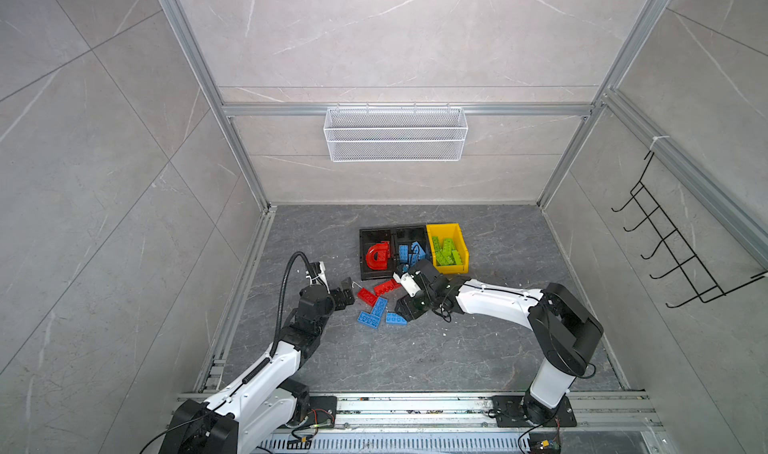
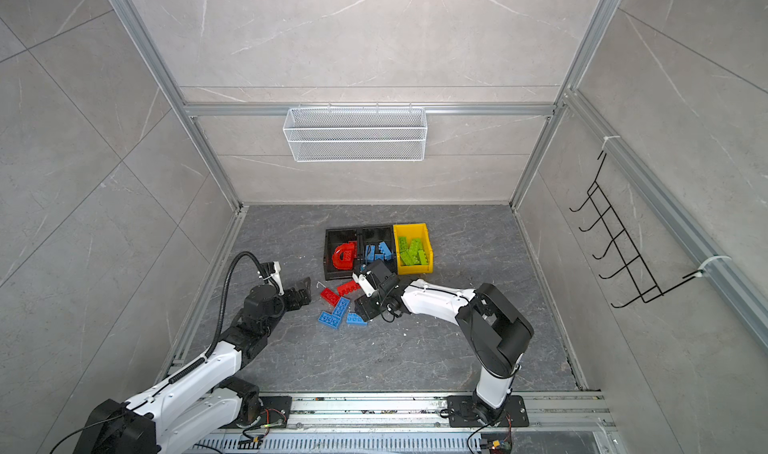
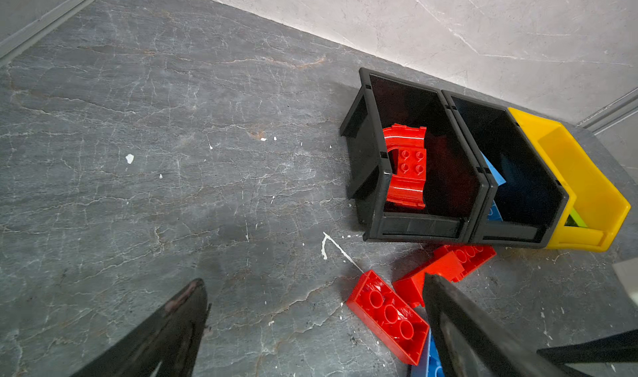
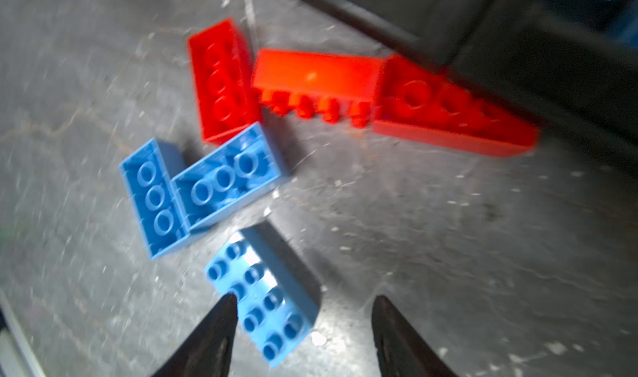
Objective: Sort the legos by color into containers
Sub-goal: 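Move the open right gripper back over a light-blue brick by the pile, then lower the right gripper onto the light-blue brick and grasp it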
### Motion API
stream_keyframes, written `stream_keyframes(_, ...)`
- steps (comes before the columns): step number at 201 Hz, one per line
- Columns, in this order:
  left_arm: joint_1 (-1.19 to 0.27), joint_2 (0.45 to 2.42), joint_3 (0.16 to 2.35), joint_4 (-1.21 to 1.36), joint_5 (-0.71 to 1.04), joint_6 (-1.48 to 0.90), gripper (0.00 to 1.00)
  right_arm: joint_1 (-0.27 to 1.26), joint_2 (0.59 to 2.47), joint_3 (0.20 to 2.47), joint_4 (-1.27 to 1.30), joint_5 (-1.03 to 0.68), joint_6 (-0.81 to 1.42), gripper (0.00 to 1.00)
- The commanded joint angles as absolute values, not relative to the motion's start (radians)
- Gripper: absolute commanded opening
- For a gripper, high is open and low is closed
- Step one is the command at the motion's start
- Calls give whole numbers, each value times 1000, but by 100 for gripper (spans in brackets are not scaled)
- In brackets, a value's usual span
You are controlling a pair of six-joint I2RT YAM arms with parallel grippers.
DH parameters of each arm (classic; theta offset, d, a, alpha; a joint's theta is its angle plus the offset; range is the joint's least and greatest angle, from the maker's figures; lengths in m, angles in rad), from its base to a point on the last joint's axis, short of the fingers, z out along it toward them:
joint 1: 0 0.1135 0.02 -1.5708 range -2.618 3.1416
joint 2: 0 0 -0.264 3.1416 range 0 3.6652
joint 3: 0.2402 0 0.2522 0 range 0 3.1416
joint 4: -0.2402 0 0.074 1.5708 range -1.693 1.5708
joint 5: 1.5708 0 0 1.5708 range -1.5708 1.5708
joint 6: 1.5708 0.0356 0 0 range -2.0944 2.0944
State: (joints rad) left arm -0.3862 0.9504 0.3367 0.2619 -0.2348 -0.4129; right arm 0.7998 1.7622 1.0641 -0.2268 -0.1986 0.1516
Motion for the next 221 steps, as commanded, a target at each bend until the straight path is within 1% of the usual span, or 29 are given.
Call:
stream_keyframes(1, -386, 938, 348, 290, -254, -425, 100, 801, 1726, 1084, -275, -261, 14, 64)
stream_keyframes(34, -385, 940, 350, 286, -263, -421, 100, 841, 1768, 1119, -302, -246, -76, 65)
stream_keyframes(70, -385, 938, 350, 278, -275, -425, 100, 883, 1850, 1201, -383, -163, -132, 65)
stream_keyframes(125, -385, 935, 352, 272, -279, -425, 100, 898, 1938, 1271, -443, -97, -135, 65)
stream_keyframes(154, -385, 936, 354, 268, -282, -428, 100, 902, 1969, 1298, -461, -109, -117, 65)
stream_keyframes(180, -385, 937, 356, 266, -280, -428, 100, 905, 1985, 1305, -466, -81, -104, 59)
stream_keyframes(193, -385, 935, 356, 264, -281, -428, 100, 905, 1987, 1306, -464, -64, -87, 53)
stream_keyframes(221, -385, 932, 356, 264, -282, -427, 100, 905, 1972, 1303, -445, -43, -56, 44)
